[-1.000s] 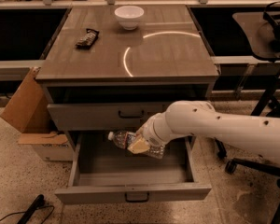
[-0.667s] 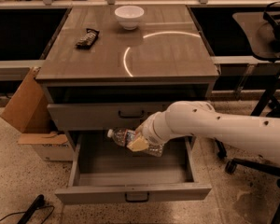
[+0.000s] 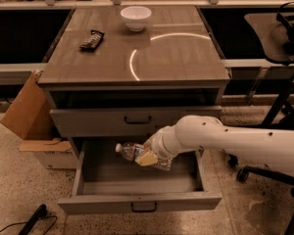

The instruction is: Place water bottle into middle drawer

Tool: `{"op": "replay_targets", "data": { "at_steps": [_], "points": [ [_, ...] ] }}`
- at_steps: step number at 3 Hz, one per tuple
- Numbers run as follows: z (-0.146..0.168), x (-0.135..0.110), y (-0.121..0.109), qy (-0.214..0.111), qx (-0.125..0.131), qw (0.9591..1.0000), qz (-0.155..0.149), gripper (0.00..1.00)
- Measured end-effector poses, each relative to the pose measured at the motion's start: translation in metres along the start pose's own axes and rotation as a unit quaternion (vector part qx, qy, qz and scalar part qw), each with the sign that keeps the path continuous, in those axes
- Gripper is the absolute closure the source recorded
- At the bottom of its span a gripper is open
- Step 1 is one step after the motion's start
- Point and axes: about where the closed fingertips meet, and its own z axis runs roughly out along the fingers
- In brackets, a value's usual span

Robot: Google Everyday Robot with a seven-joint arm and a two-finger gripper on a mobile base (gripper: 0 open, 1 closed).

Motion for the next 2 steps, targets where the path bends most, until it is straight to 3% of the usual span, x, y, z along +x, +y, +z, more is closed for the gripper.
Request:
{"op": "replay_targets", "data": {
  "at_steps": [2],
  "points": [
    [0.058,0.056,0.003,0.021,0.000,0.9994,0.027,1.00]
  ]
}}
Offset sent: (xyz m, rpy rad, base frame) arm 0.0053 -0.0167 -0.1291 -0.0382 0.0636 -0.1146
